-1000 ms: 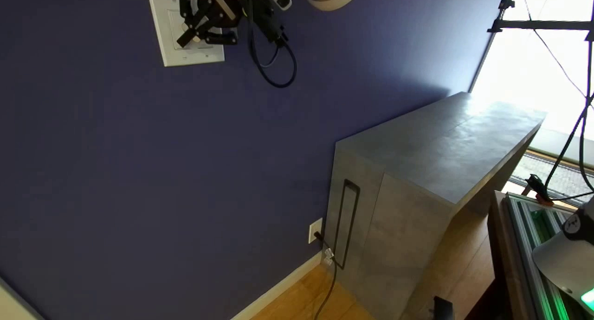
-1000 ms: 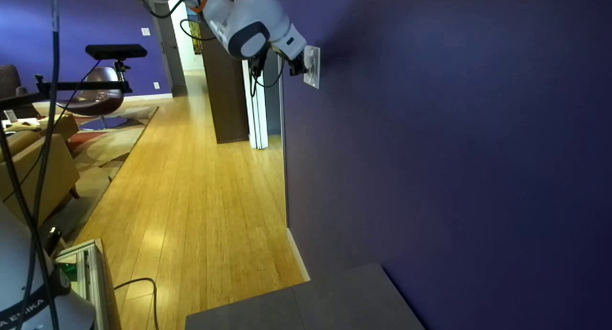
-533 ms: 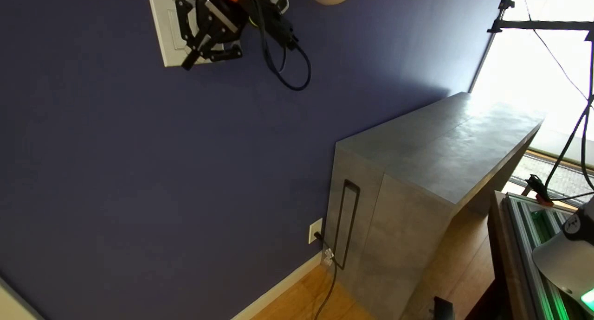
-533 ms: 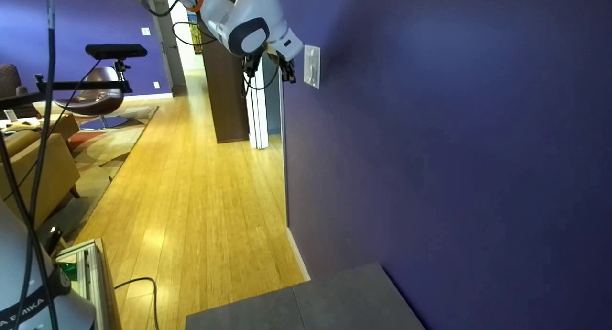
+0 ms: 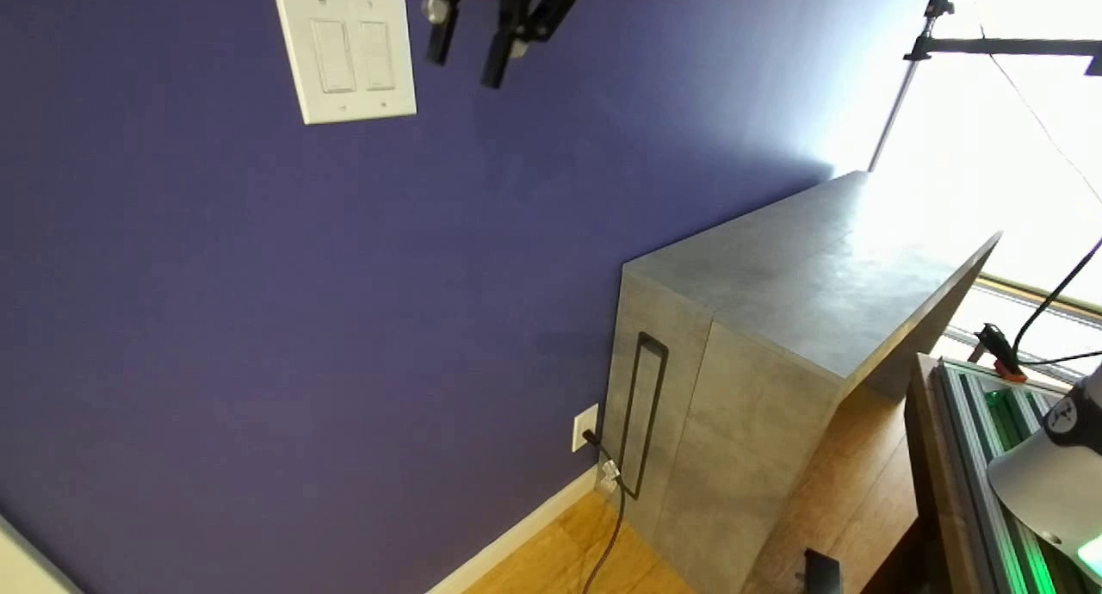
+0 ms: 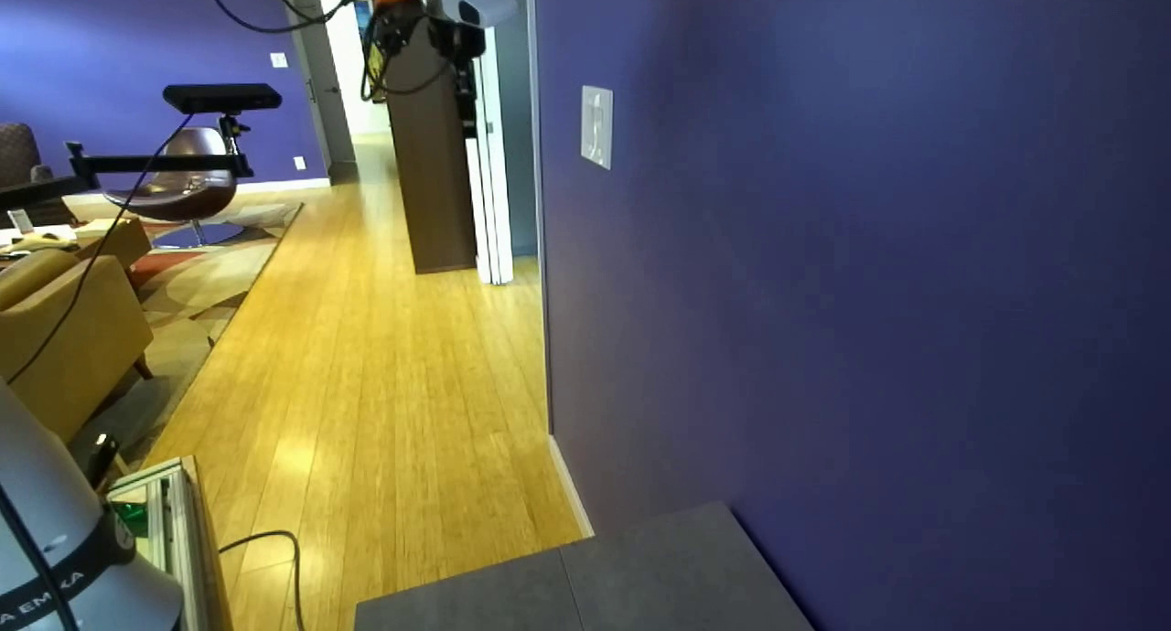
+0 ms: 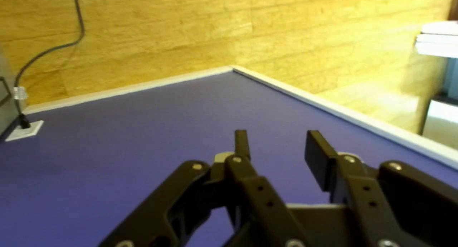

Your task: Flip the left light switch on the wall

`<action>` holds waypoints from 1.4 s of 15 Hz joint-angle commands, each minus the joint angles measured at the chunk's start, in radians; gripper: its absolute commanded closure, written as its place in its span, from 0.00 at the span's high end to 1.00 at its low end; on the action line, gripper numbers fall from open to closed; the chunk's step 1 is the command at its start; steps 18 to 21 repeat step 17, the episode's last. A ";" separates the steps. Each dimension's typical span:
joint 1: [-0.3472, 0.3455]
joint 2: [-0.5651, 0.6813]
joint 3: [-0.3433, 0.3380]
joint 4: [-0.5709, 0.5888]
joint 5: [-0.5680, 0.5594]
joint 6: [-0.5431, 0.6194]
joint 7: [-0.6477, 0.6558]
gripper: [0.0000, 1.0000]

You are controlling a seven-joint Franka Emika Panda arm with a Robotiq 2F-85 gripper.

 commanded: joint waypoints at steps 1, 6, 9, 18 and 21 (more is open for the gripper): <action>0.012 -0.193 -0.007 -0.051 -0.055 -0.287 -0.049 0.77; -0.005 -0.352 0.007 0.005 -0.169 -0.695 -0.176 1.00; -0.008 -0.410 0.018 0.019 -0.255 -0.831 -0.300 1.00; -0.012 -0.433 0.026 0.001 -0.294 -0.832 -0.372 1.00; -0.012 -0.433 0.026 0.001 -0.294 -0.832 -0.372 1.00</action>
